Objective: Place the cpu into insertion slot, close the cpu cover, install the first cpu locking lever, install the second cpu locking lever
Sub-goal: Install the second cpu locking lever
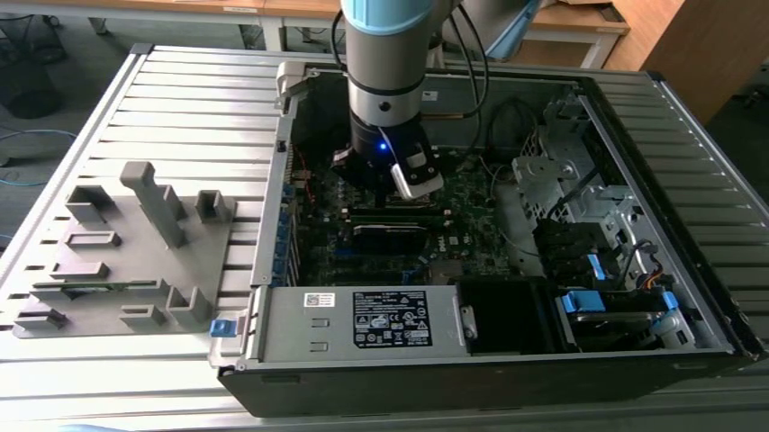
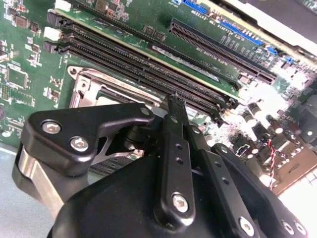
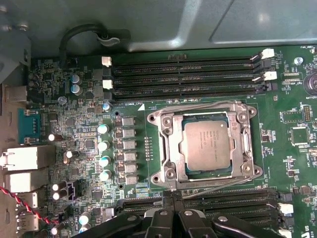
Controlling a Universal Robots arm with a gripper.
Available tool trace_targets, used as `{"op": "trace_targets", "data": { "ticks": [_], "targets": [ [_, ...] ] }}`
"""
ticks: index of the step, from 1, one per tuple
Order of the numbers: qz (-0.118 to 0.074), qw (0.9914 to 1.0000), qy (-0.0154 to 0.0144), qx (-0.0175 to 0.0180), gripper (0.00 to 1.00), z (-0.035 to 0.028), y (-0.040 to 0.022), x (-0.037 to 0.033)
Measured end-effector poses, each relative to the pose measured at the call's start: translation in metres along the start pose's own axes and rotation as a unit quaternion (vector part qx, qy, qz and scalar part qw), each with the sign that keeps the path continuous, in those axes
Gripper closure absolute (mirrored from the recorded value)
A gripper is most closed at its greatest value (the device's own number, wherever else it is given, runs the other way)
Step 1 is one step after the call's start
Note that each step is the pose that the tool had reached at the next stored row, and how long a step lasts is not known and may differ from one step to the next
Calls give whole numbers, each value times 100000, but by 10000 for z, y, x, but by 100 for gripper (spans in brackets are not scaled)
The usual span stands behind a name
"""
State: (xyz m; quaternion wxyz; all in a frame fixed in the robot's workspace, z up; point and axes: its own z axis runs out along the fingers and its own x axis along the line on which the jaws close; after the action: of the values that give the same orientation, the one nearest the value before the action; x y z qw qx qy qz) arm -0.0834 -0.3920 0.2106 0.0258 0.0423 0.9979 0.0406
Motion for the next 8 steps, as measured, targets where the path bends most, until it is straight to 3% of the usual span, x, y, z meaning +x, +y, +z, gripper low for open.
{"op": "trace_targets", "data": {
  "ticks": [5,8],
  "targets": [
    [8,100000,13,-238,89,4,-2,1],
    [64,99994,94,-1129,89,11,-3,7]
  ]
}}
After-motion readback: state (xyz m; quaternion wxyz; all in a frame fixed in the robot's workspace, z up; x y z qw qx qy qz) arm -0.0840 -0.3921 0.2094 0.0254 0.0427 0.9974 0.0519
